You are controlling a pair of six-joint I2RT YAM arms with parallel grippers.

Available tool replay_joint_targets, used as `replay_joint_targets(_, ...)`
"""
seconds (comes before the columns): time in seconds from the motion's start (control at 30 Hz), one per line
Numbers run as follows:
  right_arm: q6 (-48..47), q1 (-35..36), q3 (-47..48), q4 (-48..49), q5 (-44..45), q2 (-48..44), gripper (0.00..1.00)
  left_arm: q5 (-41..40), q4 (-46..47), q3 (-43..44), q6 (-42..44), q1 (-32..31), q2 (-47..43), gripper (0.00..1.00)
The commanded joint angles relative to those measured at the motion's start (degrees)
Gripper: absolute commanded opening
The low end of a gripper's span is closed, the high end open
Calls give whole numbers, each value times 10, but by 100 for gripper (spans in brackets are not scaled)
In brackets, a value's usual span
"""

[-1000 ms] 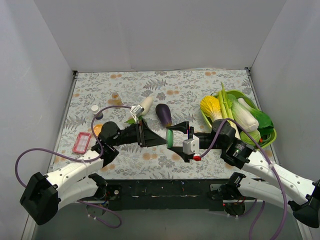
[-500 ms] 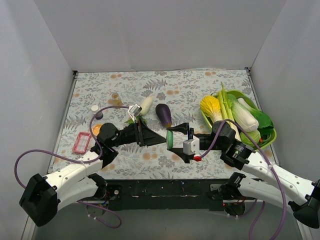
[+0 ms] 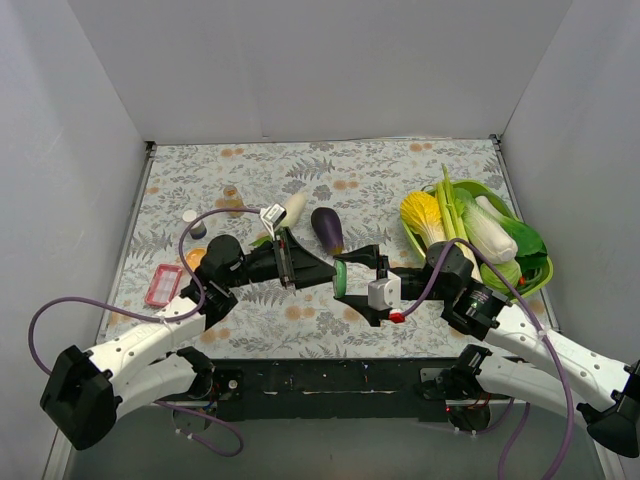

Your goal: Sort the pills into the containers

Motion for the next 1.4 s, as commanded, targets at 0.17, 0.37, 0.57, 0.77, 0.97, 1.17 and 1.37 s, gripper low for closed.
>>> replay_joint_targets(0.17, 23, 2, -7, 60, -15, -3, 27, 33, 62, 4, -22, 1, 20, 90)
replay_joint_targets(0.37, 27, 3, -9, 61, -17, -2, 28, 36, 84, -5, -35, 1, 21, 75)
replay_joint_targets(0.57, 31, 4, -13, 65, -17, -1, 28, 39, 92, -6, -40, 1, 19, 67)
replay_joint_targets(0.77, 35, 3, -15, 70, -15, 0, 29, 38, 105, -14, -50, 1, 18, 64)
replay_joint_targets(0.97, 38, 4, -12, 73, -13, -2, 27, 35, 92, -29, -47, 1, 7, 68)
replay_joint_targets(1.17, 40, 4, -11, 72, -10, -6, 25, 25, 44, -35, -25, 1, -4, 66)
replay_joint_targets(1.37, 42, 4, -11, 70, -10, -9, 25, 8, -53, -10, 25, 2, -7, 63)
